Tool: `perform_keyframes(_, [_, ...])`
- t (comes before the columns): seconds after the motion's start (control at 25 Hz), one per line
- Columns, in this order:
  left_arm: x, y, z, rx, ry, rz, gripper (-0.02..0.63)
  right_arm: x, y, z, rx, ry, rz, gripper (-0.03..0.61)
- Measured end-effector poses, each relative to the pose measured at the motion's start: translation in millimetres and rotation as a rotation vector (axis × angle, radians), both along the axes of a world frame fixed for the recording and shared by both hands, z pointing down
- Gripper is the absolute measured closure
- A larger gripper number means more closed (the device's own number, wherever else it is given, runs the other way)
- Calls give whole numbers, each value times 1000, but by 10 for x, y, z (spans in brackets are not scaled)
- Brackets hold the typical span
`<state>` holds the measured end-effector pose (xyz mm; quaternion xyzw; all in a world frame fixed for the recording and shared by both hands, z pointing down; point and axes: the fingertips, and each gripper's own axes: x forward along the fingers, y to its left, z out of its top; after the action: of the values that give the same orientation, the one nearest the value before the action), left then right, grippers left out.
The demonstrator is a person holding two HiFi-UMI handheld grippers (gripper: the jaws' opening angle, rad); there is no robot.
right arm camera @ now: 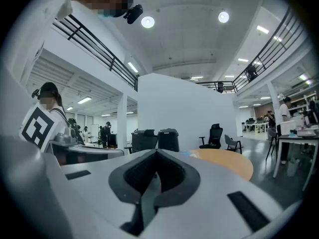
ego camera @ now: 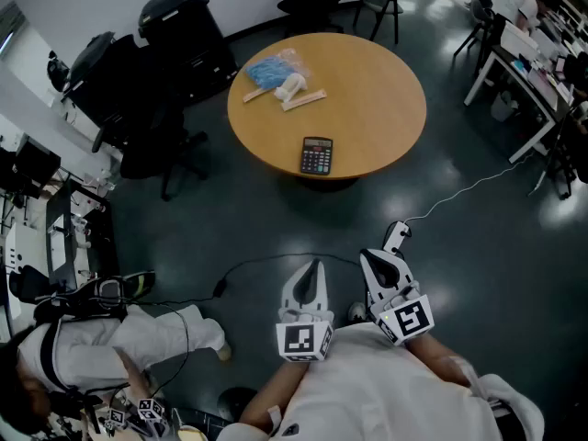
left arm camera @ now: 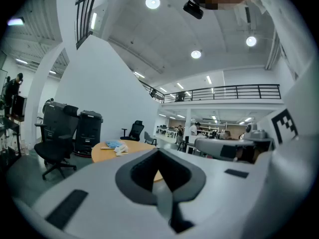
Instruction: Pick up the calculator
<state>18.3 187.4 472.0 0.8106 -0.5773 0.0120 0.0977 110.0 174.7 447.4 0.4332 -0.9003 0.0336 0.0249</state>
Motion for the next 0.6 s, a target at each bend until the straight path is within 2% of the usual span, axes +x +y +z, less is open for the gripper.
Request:
perform_keyframes(0.4, [50, 9, 12, -13, 6, -5, 607, 35, 5, 18, -5, 10, -7, 565])
perform_keyframes(0.6, [73, 0, 30, -18, -3, -4, 607, 65, 5, -1, -9, -29, -18, 565])
